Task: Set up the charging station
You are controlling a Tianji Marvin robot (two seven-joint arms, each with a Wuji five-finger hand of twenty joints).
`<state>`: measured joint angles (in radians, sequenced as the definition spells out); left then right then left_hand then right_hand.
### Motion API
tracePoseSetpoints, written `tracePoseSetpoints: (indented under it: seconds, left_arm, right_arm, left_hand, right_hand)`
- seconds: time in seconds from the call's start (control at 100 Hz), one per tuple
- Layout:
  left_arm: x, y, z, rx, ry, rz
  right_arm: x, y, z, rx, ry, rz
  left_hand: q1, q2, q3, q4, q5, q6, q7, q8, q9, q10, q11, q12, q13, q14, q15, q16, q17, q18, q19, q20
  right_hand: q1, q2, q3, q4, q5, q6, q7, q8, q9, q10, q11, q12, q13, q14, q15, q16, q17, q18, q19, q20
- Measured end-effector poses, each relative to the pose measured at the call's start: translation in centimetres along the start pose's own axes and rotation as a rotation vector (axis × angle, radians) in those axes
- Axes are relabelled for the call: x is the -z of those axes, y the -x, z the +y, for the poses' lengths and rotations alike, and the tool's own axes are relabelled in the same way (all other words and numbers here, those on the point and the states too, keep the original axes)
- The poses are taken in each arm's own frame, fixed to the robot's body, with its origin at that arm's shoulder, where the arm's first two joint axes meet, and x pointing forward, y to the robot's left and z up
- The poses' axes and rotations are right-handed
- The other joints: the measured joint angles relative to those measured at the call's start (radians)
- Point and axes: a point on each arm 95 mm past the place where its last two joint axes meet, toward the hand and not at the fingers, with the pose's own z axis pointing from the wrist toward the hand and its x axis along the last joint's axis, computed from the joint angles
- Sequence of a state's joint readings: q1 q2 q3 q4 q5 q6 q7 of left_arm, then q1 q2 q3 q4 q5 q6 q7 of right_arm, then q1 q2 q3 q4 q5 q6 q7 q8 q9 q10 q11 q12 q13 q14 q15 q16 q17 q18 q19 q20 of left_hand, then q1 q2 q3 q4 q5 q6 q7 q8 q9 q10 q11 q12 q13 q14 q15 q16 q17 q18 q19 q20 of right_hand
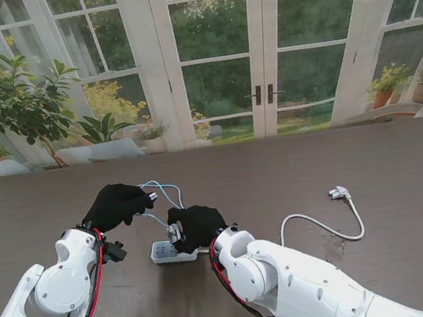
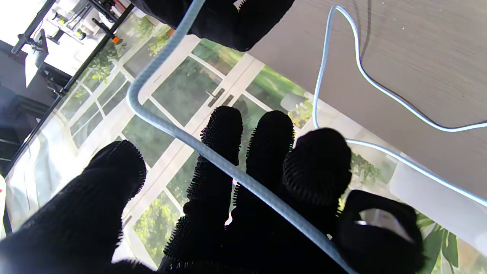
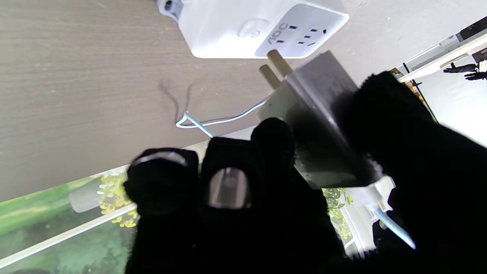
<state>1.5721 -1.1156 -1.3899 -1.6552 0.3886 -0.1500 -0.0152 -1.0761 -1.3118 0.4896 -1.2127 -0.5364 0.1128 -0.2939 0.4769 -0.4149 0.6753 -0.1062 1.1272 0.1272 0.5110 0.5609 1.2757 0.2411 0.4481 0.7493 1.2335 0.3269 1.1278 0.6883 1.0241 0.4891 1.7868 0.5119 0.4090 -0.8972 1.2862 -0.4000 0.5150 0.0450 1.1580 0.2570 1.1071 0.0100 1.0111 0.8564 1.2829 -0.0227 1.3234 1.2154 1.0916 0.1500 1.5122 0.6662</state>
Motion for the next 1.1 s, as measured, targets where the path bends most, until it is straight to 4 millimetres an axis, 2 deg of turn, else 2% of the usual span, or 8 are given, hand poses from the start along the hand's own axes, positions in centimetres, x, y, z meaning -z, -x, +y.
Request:
tracePoseSetpoints:
  seconds: [0.04, 0.24, 0.38, 0.47, 0.67, 0.8, 0.98, 1.1]
  left_arm:
    - [0.0, 0.0, -0.1, -0.004, -0.004, 0.001]
    - [-0.2, 0.1, -0.3, -0.013, -0.017, 0.007]
    - [-0.3, 0.2, -0.4, -0.023, -0.016, 0.013]
    - [-0.3, 0.2, -0.4, -0.024, -0.018, 0.014]
    - [0.0, 0.4, -0.5, -0.002, -0.026, 0.017]
    - [0.4, 0.6, -0.7, -0.008, -0.028, 0.011]
    - [0.5, 1.1, -0.7, -0.09, -0.017, 0.014]
    - [0.4, 2.7, -0.5, -0.151, -0.022, -0.009]
  right_arm:
    - [0.0, 0.0, 0.0, -0.004, -0.001, -0.001]
    - [0.0, -0.1, -0.1, -0.021, -0.001, -0.005]
    - [0.0, -0.1, -0.2, -0.024, 0.005, -0.004]
    - [-0.1, -0.1, -0.2, -0.026, 0.005, -0.006]
    - [-0.1, 0.0, -0.3, -0.029, 0.004, -0.008]
    - [-0.1, 0.0, -0.3, -0.031, 0.004, -0.01]
    - [-0.2, 0.0, -0.3, -0.044, 0.004, -0.015]
    - [-0.2, 0.0, -0.4, -0.05, 0.006, -0.017]
  left_hand:
    - [0.0, 0.0, 0.0, 0.0, -0.009, 0.0, -0.002, 0.0, -0.01, 0.001, -0.012, 0.0, -0.042, 0.01, -0.035, 0.028, -0.039, 0.004, -0.012, 0.007]
    - [0.011, 0.0, -0.008, 0.004, -0.025, -0.004, -0.031, -0.006, -0.084, 0.006, -0.065, -0.025, -0.295, 0.043, -0.173, 0.099, -0.371, 0.01, -0.198, 0.216]
    - [0.011, 0.0, -0.01, 0.004, -0.026, -0.013, -0.03, -0.006, -0.112, 0.006, -0.101, -0.064, -0.475, 0.052, -0.314, 0.067, -0.679, -0.013, -0.414, 0.23]
    - [0.011, 0.0, -0.02, 0.004, -0.038, -0.022, -0.048, -0.007, -0.135, 0.005, -0.139, -0.123, -0.525, 0.05, -0.424, 0.004, -0.791, -0.037, -0.556, 0.211]
    - [0.044, 0.0, -0.045, 0.011, -0.039, -0.024, -0.055, -0.015, -0.155, -0.008, -0.174, -0.203, -0.57, 0.046, -0.556, -0.079, -0.862, -0.052, -0.683, 0.149]
    - [0.053, -0.001, -0.044, 0.011, -0.082, -0.024, -0.117, -0.053, -0.205, -0.012, -0.22, -0.264, -0.63, 0.04, -0.638, -0.137, -0.907, -0.089, -0.78, 0.108]
    - [0.098, -0.019, 0.033, 0.01, -0.222, -0.024, -0.268, -0.182, -0.351, -0.031, -0.272, -0.353, -0.748, -0.039, -0.737, -0.24, -0.953, -0.177, -0.885, 0.032]
    - [0.14, -0.024, 0.096, 0.009, -0.251, -0.024, -0.281, -0.214, -0.38, -0.034, -0.278, -0.376, -0.755, -0.049, -0.737, -0.265, -0.962, -0.2, -0.885, 0.005]
  right_hand:
    - [0.0, 0.0, 0.0, 0.0, 0.0, 0.0, 0.0, 0.0, 0.0, 0.0, 0.0, 0.0, 0.0, 0.0, 0.0, 0.0, 0.0, 0.0, 0.0, 0.0]
    - [0.0, 0.0, 0.0, 0.0, 0.0, 0.0, 0.0, 0.0, 0.0, 0.001, -0.001, 0.0, 0.0, 0.0, 0.0, 0.0, 0.0, 0.0, 0.009, 0.001]
    - [0.0, 0.0, 0.0, 0.0, 0.0, 0.0, 0.0, 0.0, 0.0, 0.002, -0.001, 0.0, 0.0, 0.0, 0.0, 0.0, 0.0, 0.0, 0.01, 0.001]
    - [0.0, 0.0, 0.0, 0.0, 0.0, 0.0, 0.0, 0.0, 0.0, 0.002, -0.001, 0.0, 0.0, 0.0, 0.0, 0.0, 0.0, 0.0, 0.01, 0.002]
    - [0.001, 0.0, 0.0, 0.0, 0.0, 0.0, 0.0, 0.0, 0.0, 0.002, -0.001, 0.0, 0.0, 0.0, 0.0, 0.0, 0.0, 0.0, 0.011, 0.002]
    - [0.001, 0.0, 0.0, 0.0, 0.0, 0.0, 0.0, 0.0, 0.0, 0.003, -0.001, 0.0, 0.0, 0.0, 0.0, 0.0, 0.0, 0.0, 0.011, 0.002]
    - [0.001, 0.0, 0.0, 0.0, 0.0, 0.0, 0.0, 0.0, 0.0, 0.003, -0.001, 0.0, 0.0, 0.0, 0.002, 0.0, 0.0, 0.0, 0.011, 0.004]
    - [0.001, 0.0, 0.0, 0.0, 0.0, 0.0, 0.0, 0.0, 0.0, 0.004, -0.001, 0.0, 0.0, 0.0, 0.007, 0.0, 0.0, 0.0, 0.011, 0.004]
